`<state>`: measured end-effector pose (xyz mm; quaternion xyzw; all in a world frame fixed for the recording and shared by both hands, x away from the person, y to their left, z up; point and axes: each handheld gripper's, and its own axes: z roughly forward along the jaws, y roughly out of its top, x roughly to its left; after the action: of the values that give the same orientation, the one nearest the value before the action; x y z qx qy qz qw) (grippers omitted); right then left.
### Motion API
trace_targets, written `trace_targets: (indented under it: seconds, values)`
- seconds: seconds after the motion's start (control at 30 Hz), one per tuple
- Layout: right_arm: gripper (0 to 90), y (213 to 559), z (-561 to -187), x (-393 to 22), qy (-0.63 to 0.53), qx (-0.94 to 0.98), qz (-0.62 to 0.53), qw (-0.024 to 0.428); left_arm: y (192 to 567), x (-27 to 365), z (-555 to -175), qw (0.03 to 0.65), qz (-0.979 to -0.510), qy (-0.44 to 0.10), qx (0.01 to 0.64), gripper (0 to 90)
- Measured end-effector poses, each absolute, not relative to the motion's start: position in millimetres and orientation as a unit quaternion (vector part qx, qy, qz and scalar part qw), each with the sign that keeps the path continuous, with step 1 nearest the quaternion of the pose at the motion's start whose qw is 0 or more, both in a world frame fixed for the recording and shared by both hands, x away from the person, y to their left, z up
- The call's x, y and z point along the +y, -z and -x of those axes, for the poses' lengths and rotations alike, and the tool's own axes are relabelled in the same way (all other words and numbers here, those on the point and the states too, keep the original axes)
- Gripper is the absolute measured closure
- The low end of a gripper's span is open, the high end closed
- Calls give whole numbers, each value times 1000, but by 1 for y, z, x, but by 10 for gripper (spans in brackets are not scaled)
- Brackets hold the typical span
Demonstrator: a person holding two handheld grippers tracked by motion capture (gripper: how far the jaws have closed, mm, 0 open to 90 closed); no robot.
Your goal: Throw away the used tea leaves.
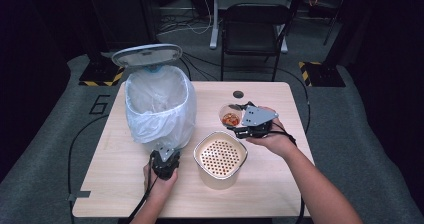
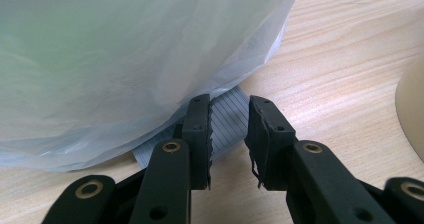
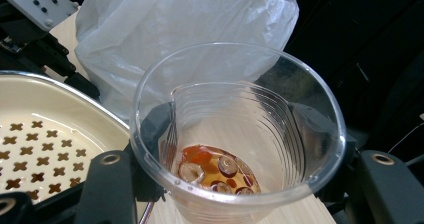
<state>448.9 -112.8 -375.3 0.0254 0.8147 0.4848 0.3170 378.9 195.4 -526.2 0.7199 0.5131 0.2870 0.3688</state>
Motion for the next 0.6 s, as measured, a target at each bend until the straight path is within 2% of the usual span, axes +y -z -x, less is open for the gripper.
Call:
trace_targets:
  seconds: [0.23, 0.6]
  values:
    - [393, 377, -441, -110, -463, 818, 16, 340, 526, 195, -379, 369, -720, -287, 513, 711]
    - [410, 380, -416, -102, -397, 806, 94, 429, 526, 195, -379, 372, -718, -286, 514, 711]
